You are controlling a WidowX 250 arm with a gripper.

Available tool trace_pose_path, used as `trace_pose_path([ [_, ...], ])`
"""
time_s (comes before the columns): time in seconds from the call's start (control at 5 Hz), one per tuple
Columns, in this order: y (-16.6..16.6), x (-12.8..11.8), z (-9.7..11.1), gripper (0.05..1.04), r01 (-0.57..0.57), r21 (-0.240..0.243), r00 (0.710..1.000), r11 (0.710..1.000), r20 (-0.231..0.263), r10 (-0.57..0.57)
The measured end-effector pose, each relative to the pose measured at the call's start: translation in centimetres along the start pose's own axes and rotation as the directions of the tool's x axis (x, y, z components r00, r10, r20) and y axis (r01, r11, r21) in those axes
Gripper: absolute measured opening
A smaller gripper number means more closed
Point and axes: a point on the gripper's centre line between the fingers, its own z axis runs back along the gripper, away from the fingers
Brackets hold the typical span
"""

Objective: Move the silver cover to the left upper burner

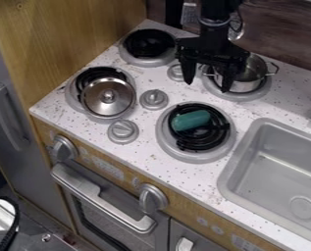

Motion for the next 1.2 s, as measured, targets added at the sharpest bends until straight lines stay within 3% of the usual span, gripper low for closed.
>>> trace_pose_path([
  [0.2, 0.1, -0.7, -1.3, 0.994, 0.001, 0.009, 0.999, 1.0, -0.04, 0.0],
  [0.4, 2.9, -2.1, -2.8, 0.994, -0.056, 0.023, 0.996, 0.998, -0.07, 0.058],
  [0.6, 7.9, -2.1, -2.7, 0.995, -0.165, 0.042, 0.985, 0.985, -0.044, 0.167],
  [1.0, 13.6, -1.3, -3.7, 0.995, -0.238, 0.083, 0.971, 0.968, 0.029, 0.237],
  [1.2, 15.1, -0.5, -5.7, 0.995, -0.228, 0.12, 0.973, 0.966, -0.014, 0.232],
])
